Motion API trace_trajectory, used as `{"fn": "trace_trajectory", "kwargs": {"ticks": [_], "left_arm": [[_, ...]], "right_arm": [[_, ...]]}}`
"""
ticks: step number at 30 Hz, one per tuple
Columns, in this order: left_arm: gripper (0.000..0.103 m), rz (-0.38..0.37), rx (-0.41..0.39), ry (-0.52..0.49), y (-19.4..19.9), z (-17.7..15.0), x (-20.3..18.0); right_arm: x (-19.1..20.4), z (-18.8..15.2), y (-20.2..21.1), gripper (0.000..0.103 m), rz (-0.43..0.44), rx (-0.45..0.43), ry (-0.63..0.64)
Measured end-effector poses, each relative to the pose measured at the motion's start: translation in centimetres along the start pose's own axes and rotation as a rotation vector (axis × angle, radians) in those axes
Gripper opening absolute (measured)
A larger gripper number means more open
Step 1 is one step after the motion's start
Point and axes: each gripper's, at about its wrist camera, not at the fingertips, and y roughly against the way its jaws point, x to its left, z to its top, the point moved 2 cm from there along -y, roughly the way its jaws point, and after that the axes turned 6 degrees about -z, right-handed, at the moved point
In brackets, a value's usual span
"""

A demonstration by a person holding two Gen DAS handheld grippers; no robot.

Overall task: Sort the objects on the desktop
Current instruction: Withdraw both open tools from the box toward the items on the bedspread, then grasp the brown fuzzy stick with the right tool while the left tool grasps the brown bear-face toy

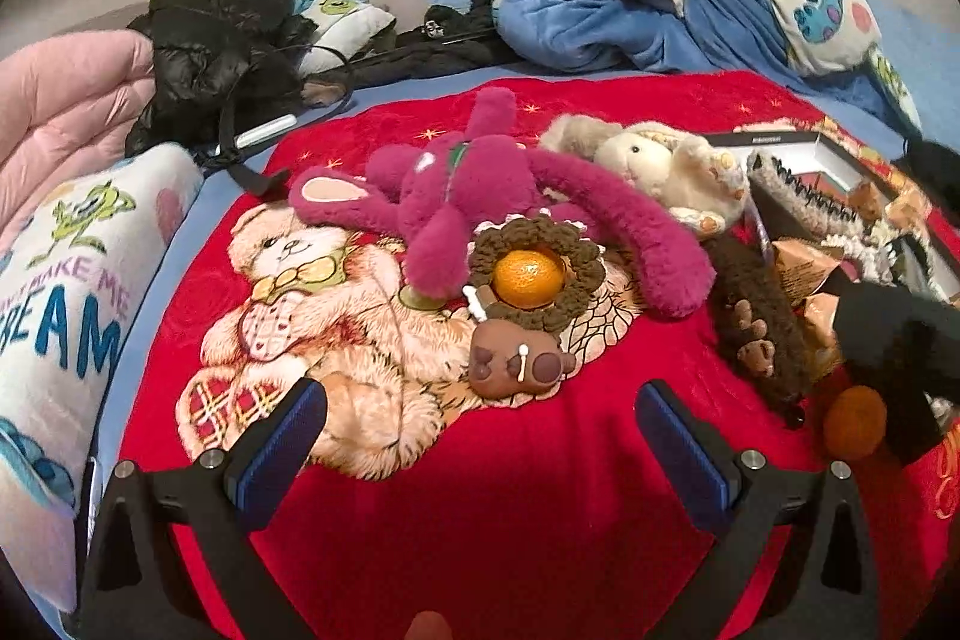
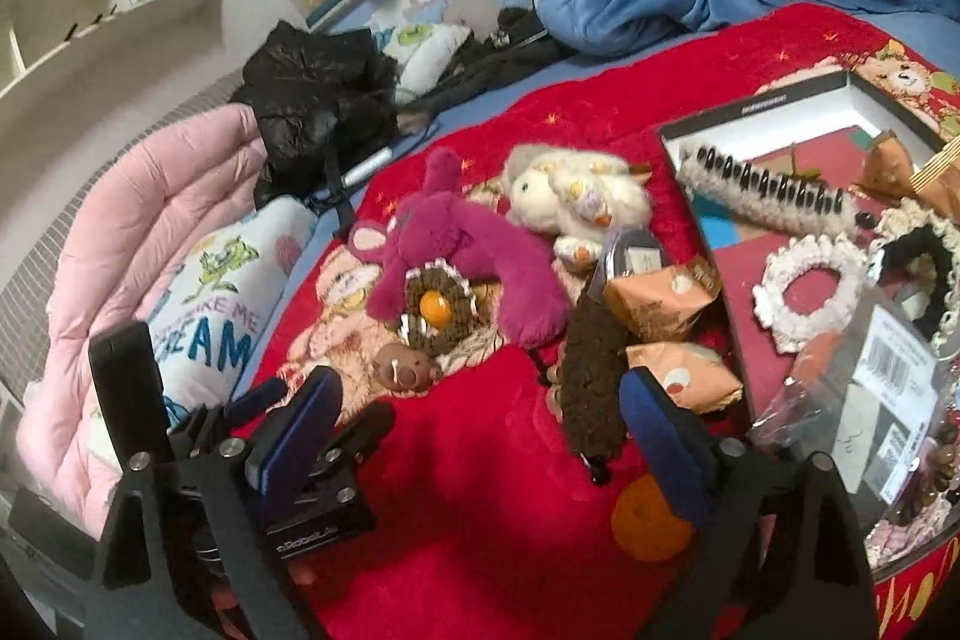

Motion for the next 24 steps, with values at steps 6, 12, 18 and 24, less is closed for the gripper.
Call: {"fn": "trace_trajectory", "kwargs": {"ticks": [6, 12, 18, 24], "left_arm": [[0.103, 0.004, 0.021, -0.030, -2.0, 0.8, -0.3], [0.103, 0.040, 0.061, -0.043, -4.3, 0.9, -0.5], [0.103, 0.028, 0.101, -0.026, -5.4, 0.6, -0.2], [0.103, -0.026, 0.130, 0.035, -6.2, 0.4, 0.8]], "right_arm": [[0.0, -0.7, -1.6, 0.087, -0.041, 0.058, 0.020], [0.2, -1.2, -2.8, 0.083, -0.065, 0.091, 0.035], [-0.6, -1.6, -3.7, 0.070, -0.105, 0.111, 0.022], [-1.3, -1.8, -4.1, 0.050, -0.198, 0.115, 0.030]]}}
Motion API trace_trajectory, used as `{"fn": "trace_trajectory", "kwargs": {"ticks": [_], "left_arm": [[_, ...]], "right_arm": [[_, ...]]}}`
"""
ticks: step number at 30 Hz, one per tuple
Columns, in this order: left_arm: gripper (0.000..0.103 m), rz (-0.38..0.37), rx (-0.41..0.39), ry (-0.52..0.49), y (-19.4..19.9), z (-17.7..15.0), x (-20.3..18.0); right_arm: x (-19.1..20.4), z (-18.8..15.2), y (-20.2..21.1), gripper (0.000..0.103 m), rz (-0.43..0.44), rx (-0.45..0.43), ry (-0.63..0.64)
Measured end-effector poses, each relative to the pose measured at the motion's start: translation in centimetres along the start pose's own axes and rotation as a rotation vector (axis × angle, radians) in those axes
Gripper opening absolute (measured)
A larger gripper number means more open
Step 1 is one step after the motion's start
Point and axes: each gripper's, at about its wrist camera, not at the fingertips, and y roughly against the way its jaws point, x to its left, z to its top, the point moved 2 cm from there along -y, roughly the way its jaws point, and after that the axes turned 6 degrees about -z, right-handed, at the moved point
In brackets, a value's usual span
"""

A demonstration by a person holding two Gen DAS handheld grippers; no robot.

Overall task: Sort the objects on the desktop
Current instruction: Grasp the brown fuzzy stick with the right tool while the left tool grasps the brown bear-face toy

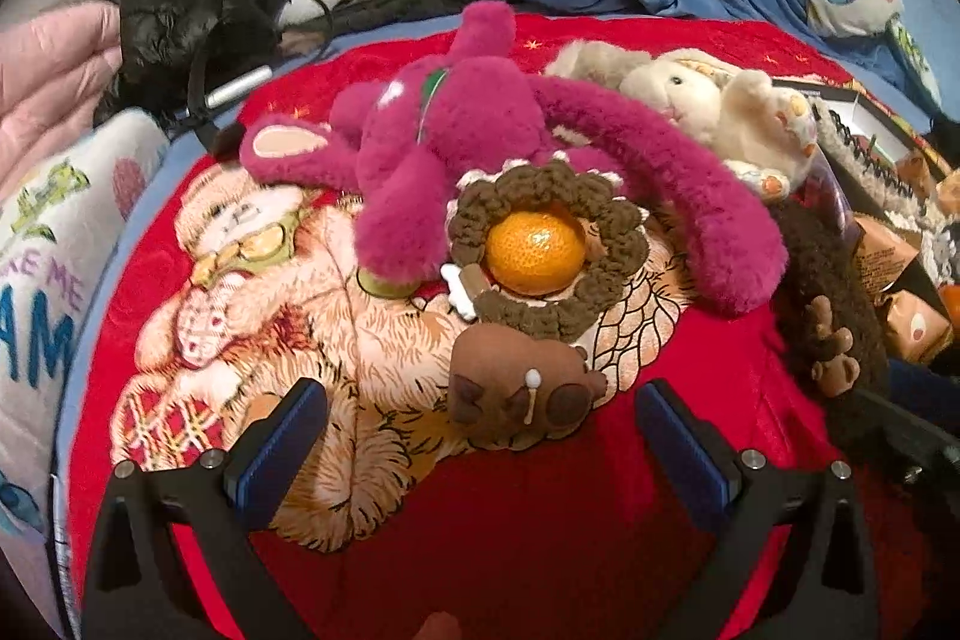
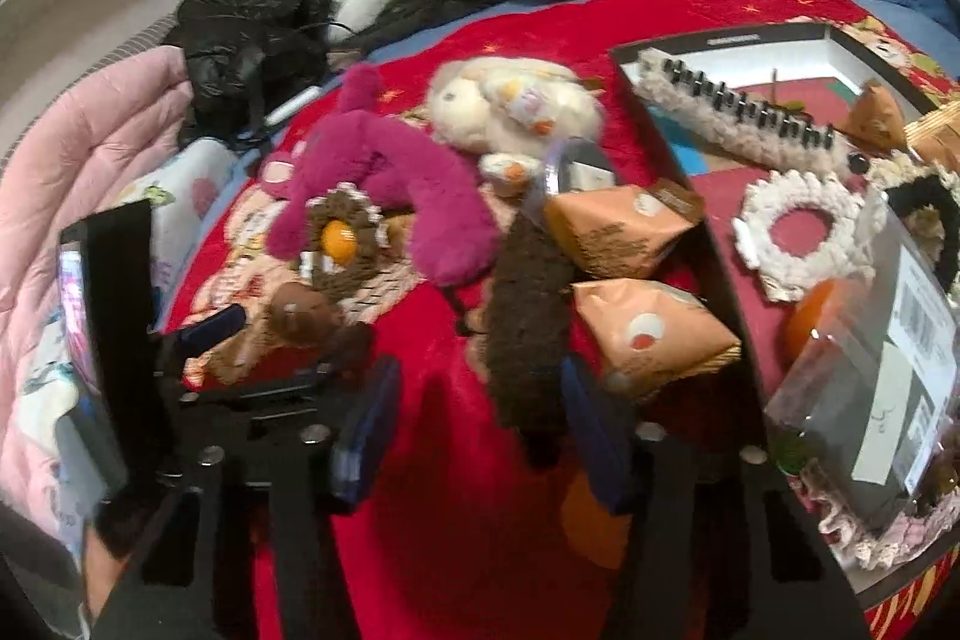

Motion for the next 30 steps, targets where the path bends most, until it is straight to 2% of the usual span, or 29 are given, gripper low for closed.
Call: {"fn": "trace_trajectory", "kwargs": {"ticks": [3, 8, 16, 19, 20, 22, 24, 25, 30], "left_arm": [[0.103, -0.033, 0.014, 0.039, -0.3, -0.2, 0.4], [0.103, -0.037, 0.024, 0.046, -0.5, -0.3, 0.3], [0.101, -0.039, 0.019, 0.049, -0.4, -0.3, 0.1], [0.083, -0.026, 0.003, 0.033, 0.2, -0.3, -0.2], [0.068, -0.031, 0.000, 0.029, 0.3, -0.2, -0.5], [0.056, -0.010, -0.002, 0.022, 0.6, -0.1, -0.9], [0.053, 0.022, -0.012, -0.009, 0.8, -0.1, -1.6], [0.053, 0.029, -0.017, -0.013, 0.9, -0.1, -1.7], [0.051, 0.017, -0.035, 0.014, 1.5, -0.1, -1.5]], "right_arm": [[0.5, -0.1, -0.4, 0.049, -0.052, -0.002, 0.039], [0.7, -0.4, -1.1, 0.038, -0.165, -0.012, 0.095], [1.3, -0.6, -1.3, 0.035, -0.221, -0.027, 0.126], [1.2, -0.6, -1.2, 0.034, -0.212, -0.033, 0.116], [1.2, -0.6, -1.0, 0.034, -0.202, -0.035, 0.107], [1.2, -0.5, -0.9, 0.032, -0.185, -0.040, 0.093], [0.9, -0.5, -0.8, 0.031, -0.164, -0.053, 0.059], [0.9, -0.5, -0.7, 0.024, -0.148, -0.054, 0.053], [1.6, -0.6, -0.4, 0.023, -0.125, -0.060, 0.050]]}}
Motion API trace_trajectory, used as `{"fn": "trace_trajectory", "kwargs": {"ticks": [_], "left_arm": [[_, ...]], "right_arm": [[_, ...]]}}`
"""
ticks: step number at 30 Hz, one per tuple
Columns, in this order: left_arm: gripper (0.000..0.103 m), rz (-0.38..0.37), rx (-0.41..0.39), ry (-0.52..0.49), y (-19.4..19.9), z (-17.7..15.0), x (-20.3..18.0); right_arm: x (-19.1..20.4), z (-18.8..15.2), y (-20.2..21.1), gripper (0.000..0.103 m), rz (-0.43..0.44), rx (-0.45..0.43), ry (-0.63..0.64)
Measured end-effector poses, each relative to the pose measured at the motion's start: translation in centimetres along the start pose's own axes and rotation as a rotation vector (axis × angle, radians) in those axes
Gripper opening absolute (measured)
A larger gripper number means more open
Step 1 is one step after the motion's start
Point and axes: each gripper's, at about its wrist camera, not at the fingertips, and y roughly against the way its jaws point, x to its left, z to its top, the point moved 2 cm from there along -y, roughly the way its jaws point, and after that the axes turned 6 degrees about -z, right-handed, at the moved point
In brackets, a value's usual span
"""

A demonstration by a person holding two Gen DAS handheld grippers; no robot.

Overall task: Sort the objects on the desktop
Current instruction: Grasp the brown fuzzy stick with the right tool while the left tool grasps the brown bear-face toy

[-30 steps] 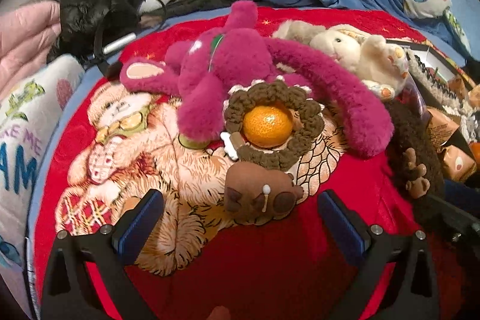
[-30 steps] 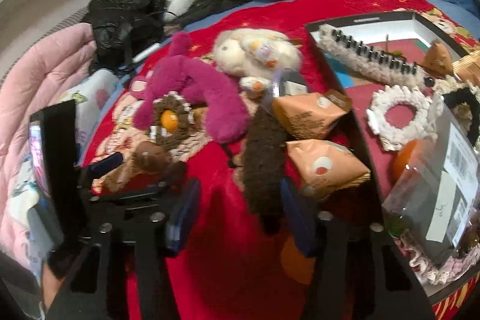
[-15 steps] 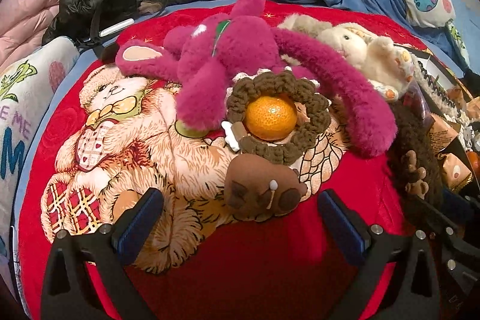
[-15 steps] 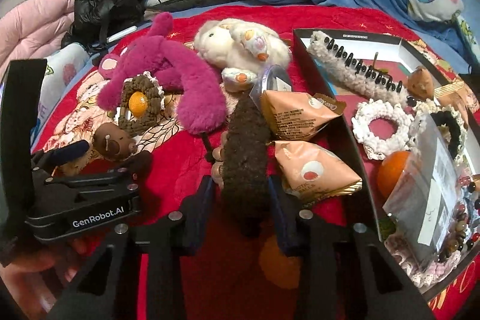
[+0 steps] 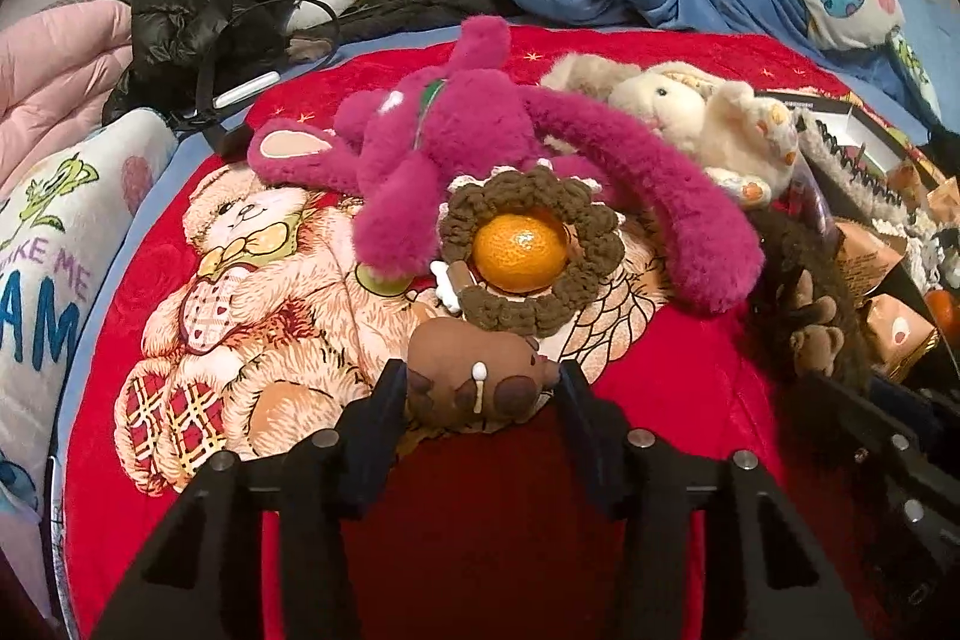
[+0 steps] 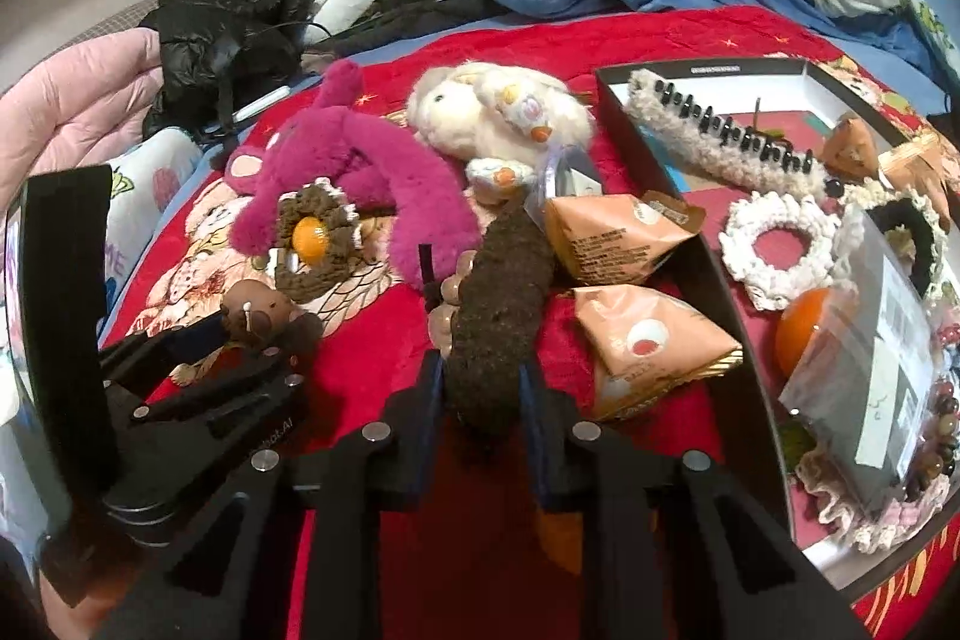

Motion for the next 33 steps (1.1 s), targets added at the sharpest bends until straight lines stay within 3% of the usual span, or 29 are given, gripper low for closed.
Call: {"fn": "trace_trajectory", "kwargs": {"ticks": [17, 26, 33], "left_arm": [[0.050, 0.001, -0.050, 0.046, 2.6, -0.2, 0.7], [0.050, -0.048, -0.155, 0.081, 7.7, 0.2, 2.2], [0.050, -0.058, -0.233, 0.052, 11.2, 1.0, 0.9]], "right_arm": [[0.5, 0.3, 1.6, 0.022, 0.158, -0.017, -0.049], [-0.1, 0.9, 3.5, 0.022, 0.238, -0.052, -0.098], [-1.6, 1.7, 5.6, 0.022, 0.290, -0.105, -0.145]]}}
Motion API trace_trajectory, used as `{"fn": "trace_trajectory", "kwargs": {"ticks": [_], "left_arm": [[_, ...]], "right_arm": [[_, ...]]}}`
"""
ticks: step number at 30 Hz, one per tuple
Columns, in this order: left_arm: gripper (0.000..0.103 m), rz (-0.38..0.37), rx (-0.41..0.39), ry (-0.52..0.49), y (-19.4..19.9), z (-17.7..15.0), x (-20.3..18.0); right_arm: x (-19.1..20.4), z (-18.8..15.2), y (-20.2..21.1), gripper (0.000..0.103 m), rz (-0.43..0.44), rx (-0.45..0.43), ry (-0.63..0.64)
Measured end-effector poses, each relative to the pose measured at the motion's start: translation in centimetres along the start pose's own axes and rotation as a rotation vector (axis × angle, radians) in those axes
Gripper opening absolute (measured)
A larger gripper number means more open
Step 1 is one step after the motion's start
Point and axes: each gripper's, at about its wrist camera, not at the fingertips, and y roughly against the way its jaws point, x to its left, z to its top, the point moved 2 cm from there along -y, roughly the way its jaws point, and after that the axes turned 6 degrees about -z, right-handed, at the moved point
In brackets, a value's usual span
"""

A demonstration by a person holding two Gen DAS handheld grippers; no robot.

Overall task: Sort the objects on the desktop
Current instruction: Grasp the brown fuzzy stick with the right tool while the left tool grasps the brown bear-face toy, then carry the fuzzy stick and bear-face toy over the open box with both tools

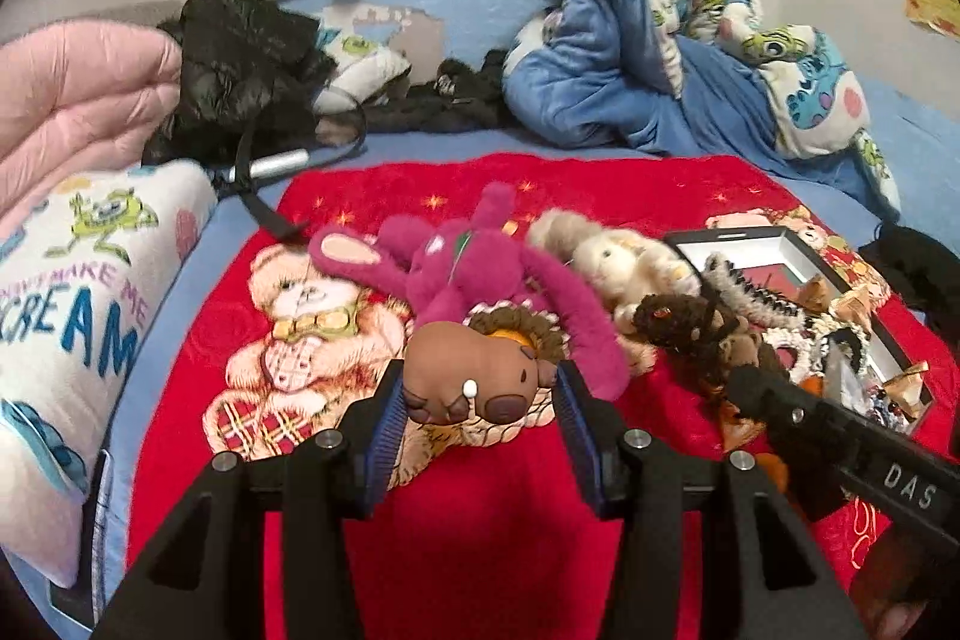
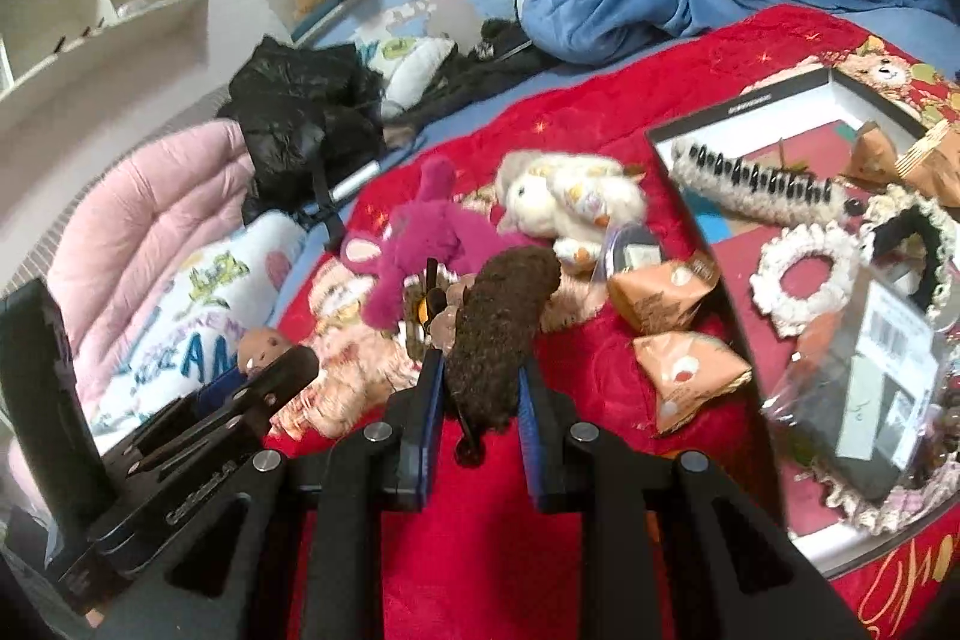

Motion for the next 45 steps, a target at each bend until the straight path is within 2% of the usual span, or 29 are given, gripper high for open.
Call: {"fn": "trace_trajectory", "kwargs": {"ticks": [5, 10, 27, 29, 32, 35, 45], "left_arm": [[0.050, -0.016, -0.025, -0.050, 0.9, 0.4, -2.7], [0.050, -0.038, -0.032, -0.083, 1.1, 0.5, -5.1], [0.050, -0.105, -0.026, -0.103, 1.3, 0.4, -10.0], [0.050, -0.122, -0.030, -0.103, 1.3, 0.4, -10.9], [0.050, -0.143, -0.030, -0.105, 1.3, 0.6, -12.3], [0.050, -0.173, -0.032, -0.109, 1.3, 0.6, -14.3], [0.050, -0.247, -0.014, -0.147, 1.3, -0.2, -20.6]], "right_arm": [[-0.4, 0.9, 1.9, 0.022, 0.024, -0.054, -0.010], [-1.3, 1.0, 2.5, 0.022, 0.030, -0.057, -0.024], [-4.6, 1.4, 5.5, 0.022, -0.020, -0.105, -0.037], [-5.6, 1.5, 6.5, 0.022, -0.041, -0.117, -0.040], [-7.0, 1.7, 8.4, 0.022, -0.119, -0.157, -0.003], [-8.5, 2.1, 10.2, 0.022, -0.144, -0.191, -0.004], [-13.7, 2.2, 14.7, 0.022, -0.252, -0.228, -0.007]]}}
